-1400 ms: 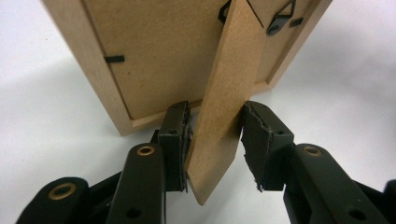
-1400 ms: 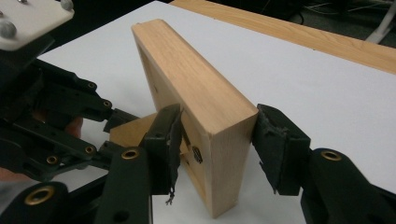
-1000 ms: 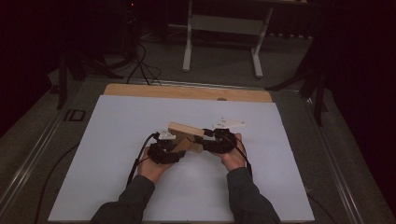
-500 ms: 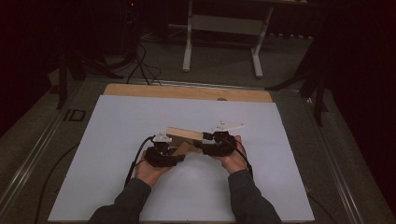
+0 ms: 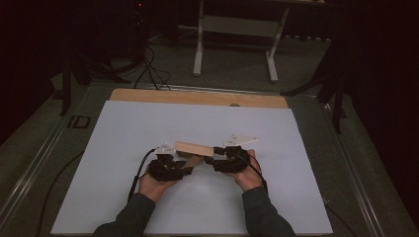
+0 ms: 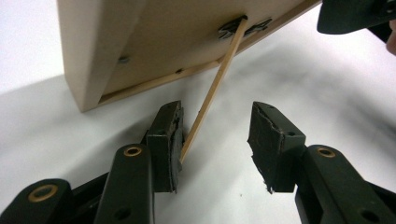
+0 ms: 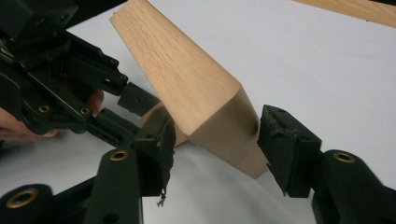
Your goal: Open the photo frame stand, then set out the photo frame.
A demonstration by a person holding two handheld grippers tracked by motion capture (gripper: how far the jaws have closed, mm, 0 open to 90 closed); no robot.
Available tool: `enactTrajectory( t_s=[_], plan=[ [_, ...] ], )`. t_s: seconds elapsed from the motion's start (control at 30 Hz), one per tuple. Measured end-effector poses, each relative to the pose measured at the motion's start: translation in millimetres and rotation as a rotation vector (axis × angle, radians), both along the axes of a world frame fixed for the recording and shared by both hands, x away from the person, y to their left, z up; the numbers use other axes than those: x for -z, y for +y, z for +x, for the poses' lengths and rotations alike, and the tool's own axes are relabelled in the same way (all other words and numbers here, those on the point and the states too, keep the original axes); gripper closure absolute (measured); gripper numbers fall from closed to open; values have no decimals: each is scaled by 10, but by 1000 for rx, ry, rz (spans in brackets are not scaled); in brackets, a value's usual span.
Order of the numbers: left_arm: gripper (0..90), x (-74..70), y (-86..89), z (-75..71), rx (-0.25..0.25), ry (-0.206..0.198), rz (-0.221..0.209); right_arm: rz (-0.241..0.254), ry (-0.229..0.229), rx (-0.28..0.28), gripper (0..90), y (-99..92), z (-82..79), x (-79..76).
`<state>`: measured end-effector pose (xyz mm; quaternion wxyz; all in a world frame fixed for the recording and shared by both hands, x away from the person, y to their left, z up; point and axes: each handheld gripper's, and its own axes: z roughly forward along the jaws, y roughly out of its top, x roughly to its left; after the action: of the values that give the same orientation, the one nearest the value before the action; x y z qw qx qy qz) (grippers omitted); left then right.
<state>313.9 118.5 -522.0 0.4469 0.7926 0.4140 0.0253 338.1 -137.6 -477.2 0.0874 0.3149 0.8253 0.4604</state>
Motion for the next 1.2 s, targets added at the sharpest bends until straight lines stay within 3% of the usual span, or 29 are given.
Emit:
enactTrajectory(
  t_s=[0.47,0.5,0.67,0.93,1.2],
  plan=[
    [525,-13,156,-176,-14,-65,52,-10,-10,20,414,-19,-93,30],
    [518,-20,191,-205,-15,-83,69,-22,-10,20,414,-18,-98,38],
    [509,-5,292,-254,-31,-104,72,-26,-10,24,415,-36,-115,52],
    [496,-126,543,-286,-131,-163,64,13,6,38,417,-114,-114,52],
    [495,-225,685,-314,-198,-204,62,8,10,8,380,-125,-140,30]
  ],
)
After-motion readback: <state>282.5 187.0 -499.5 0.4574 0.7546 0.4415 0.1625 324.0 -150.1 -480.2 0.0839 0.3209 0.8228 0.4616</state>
